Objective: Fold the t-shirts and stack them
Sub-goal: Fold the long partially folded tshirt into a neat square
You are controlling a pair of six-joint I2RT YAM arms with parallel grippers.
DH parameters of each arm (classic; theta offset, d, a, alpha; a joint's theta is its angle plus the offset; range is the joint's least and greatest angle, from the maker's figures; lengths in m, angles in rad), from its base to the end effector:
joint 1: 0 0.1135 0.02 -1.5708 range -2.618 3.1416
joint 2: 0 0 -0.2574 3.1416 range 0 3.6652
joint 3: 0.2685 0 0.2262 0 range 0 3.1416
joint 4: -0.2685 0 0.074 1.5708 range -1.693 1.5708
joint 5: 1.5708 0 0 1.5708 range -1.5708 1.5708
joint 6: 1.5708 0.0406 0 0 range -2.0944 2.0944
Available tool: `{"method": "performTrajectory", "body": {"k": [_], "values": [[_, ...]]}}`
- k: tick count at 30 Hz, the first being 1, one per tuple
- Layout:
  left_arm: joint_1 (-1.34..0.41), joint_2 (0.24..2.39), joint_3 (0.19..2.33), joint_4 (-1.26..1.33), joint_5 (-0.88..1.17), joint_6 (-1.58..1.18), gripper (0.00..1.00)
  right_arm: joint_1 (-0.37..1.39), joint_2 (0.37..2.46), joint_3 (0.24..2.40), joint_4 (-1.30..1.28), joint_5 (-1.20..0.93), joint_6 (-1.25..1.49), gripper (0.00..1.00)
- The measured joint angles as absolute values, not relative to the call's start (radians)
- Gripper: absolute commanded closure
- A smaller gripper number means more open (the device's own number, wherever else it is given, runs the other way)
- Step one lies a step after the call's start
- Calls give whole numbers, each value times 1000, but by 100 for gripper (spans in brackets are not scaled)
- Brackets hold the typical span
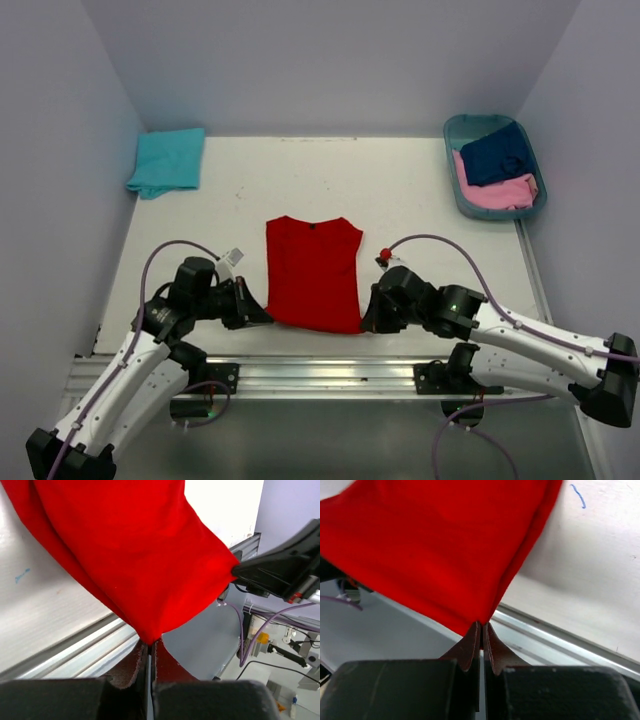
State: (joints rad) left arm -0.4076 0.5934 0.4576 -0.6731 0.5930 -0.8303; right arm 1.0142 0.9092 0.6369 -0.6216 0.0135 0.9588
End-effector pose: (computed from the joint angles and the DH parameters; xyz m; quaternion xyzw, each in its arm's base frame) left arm 0.0875 -0.0625 0.2095 -0.0800 0.8908 -0.4272 0.1323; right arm 0.0849 0.1354 0.2264 -0.0239 0.9429 0.2734 0.1885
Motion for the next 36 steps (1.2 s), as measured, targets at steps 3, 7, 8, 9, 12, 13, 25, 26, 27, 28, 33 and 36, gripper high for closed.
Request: {"method": "performTrajectory", "body": {"k": [3,7,8,9,12,13,25,26,27,28,33,36], "values": [[-408,577,502,-743,578,-837,100,1062,895,735,-703,61,965,100],[-408,585,572,-788,543,-834,100,1074,910,854,-758,131,948,100],[-408,595,588,-788,531,-827,100,1074,921,873,-764,149,938,100],[-408,610,604,-786,521,-823,100,1074,941,902,-772,177,923,100],[-408,690,656,-779,486,-784,100,1074,1028,965,-780,254,878,100],[-407,730,679,-775,472,-764,100,1073,1066,987,-779,281,860,100],[-387,1166,902,-538,390,-602,100,860,1341,1167,-704,421,643,100],[-372,1196,916,-517,393,-591,100,835,1358,1181,-691,422,626,100],[-356,1228,928,-492,399,-582,100,810,1378,1197,-678,418,608,100],[-338,1266,940,-468,405,-577,100,787,1402,1214,-662,415,593,100],[-263,1511,1045,-380,432,-546,100,665,1599,1351,-586,362,517,100],[-227,1715,1172,-327,422,-535,100,602,1798,1506,-557,329,489,100]]}}
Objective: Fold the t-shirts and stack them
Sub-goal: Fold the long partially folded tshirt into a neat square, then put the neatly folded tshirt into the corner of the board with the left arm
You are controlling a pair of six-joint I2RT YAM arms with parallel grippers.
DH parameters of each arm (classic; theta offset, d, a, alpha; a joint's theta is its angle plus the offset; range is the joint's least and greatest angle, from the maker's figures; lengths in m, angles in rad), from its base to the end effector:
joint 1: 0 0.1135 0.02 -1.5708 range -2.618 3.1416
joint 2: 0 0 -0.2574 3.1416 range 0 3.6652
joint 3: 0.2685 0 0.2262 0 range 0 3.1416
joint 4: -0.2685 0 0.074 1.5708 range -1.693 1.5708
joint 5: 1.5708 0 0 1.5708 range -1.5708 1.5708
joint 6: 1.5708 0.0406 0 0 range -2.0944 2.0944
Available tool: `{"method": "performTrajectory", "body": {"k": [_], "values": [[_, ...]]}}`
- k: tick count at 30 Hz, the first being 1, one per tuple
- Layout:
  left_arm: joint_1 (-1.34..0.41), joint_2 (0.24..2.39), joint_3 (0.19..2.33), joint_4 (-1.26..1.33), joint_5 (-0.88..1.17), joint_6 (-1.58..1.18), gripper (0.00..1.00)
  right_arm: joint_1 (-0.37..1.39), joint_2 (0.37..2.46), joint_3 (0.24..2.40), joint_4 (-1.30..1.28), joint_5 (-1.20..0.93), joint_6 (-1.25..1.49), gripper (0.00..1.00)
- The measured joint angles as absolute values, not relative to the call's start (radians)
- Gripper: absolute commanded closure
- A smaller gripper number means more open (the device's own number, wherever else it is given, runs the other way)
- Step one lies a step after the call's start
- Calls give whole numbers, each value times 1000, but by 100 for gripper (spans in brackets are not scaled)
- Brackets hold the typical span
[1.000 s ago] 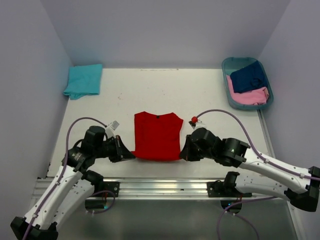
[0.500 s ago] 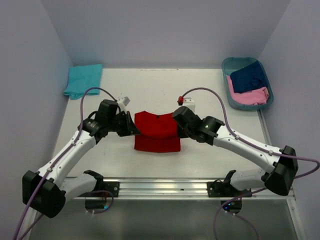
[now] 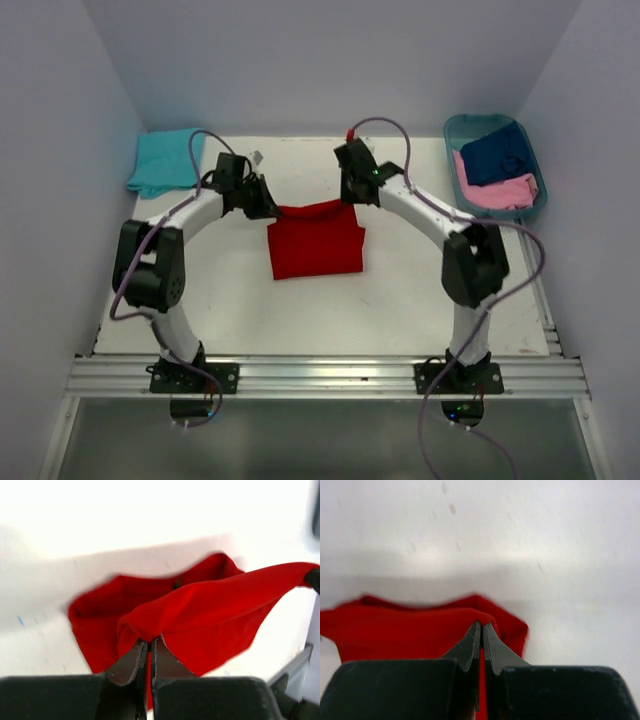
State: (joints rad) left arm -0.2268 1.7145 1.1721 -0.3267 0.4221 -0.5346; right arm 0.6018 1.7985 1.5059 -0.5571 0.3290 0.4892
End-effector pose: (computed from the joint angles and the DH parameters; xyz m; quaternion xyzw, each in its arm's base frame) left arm 0.3337 -0.0941 0.2223 -0.0696 0.9184 -0.3075 0.2389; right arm 0.3194 0.2034 0.2744 0.0057 0.9249 0.0496 0.3770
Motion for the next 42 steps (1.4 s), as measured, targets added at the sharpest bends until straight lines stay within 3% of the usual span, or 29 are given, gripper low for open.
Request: {"method": "performTrajectory", "body": {"k": [1,2,3,4,5,7,14,19,20,22,23,24,31,42], "values": [[-213,1783,1223,-318,420,-538,100,581,1898,1613,-571,318,483,73],[-202,1839,1265,-301,416,-540,100,565,2007,1721,-560,306,480,61],[-191,1890,1305,-279,412,-542,86,551,2108,1834,-553,302,469,48],[-181,1925,1335,-266,407,-545,63,541,2194,1928,-553,300,462,33],[-174,1946,1358,-262,401,-548,3,533,2252,1981,-547,301,460,9],[-165,1948,1384,-257,381,-558,0,523,2282,1963,-539,303,452,1],[-165,1801,1393,-236,342,-556,0,531,2061,1669,-472,314,440,1],[-165,1681,1348,-223,344,-556,0,533,1874,1592,-409,319,422,1],[-165,1663,1325,-225,344,-556,0,533,1857,1594,-393,319,416,1],[-165,1641,1261,-223,342,-557,0,530,1851,1612,-386,312,408,22],[-165,1633,1220,-226,340,-558,0,527,1861,1624,-388,295,402,80],[-165,1627,1182,-224,339,-559,0,524,1875,1634,-390,283,398,100],[-161,1620,905,-175,341,-595,0,502,1983,1637,-394,71,417,100],[-125,1695,856,47,385,-680,0,504,2144,1637,-374,-125,448,100]]}}
